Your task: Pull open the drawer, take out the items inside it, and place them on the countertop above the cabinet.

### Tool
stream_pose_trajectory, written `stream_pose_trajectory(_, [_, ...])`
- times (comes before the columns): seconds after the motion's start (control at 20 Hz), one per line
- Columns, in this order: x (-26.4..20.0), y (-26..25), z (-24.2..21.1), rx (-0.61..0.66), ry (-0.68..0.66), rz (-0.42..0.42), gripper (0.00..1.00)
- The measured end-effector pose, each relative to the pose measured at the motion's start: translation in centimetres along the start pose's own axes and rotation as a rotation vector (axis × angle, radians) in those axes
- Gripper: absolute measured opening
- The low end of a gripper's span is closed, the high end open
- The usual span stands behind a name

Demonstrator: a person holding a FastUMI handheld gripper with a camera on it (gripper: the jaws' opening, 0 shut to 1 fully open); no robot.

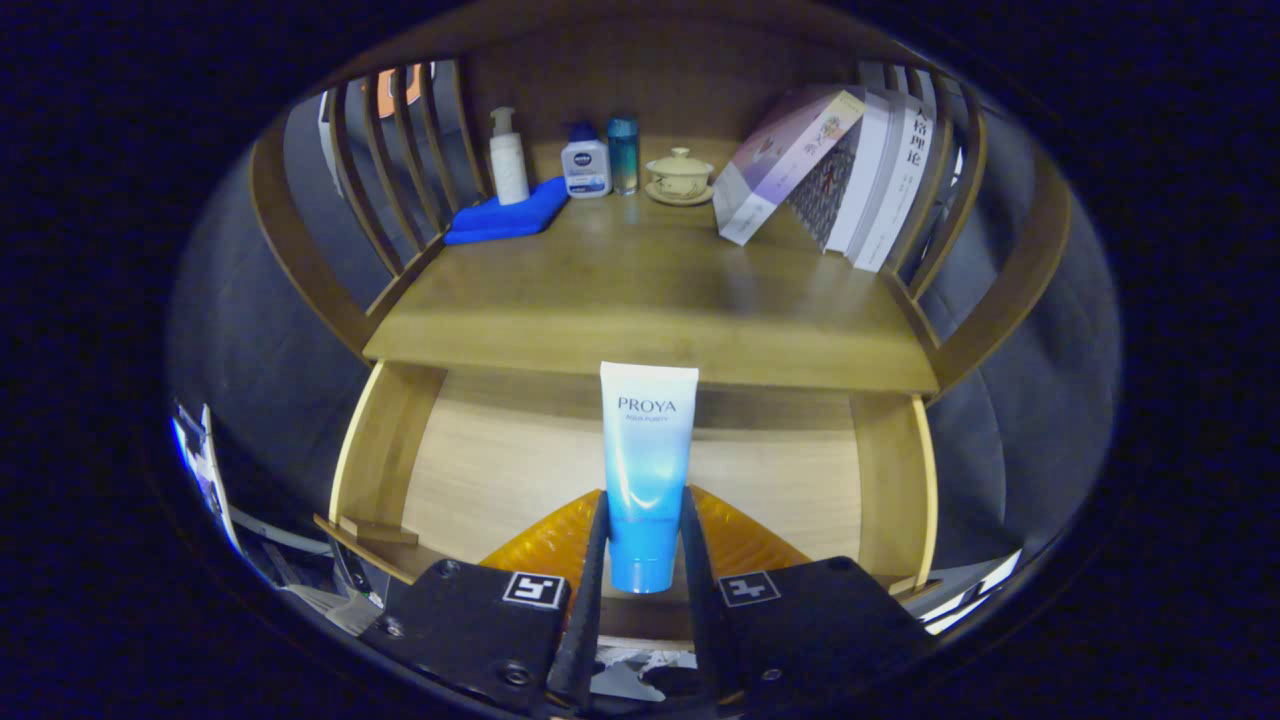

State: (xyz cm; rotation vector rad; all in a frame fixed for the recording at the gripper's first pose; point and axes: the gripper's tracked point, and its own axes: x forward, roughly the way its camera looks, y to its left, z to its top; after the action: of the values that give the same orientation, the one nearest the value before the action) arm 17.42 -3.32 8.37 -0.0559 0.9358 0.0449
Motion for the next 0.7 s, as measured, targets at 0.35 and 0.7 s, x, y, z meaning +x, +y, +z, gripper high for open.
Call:
stream_pose_trajectory(0.35, [2.2, 1.0, 6.4, 0.014, -0.087, -0.016, 0.43])
stream_pose_trajectory(0.7, [7.3, 0.2, 11.0, 0.063, -0.104, -0.028, 0.42])
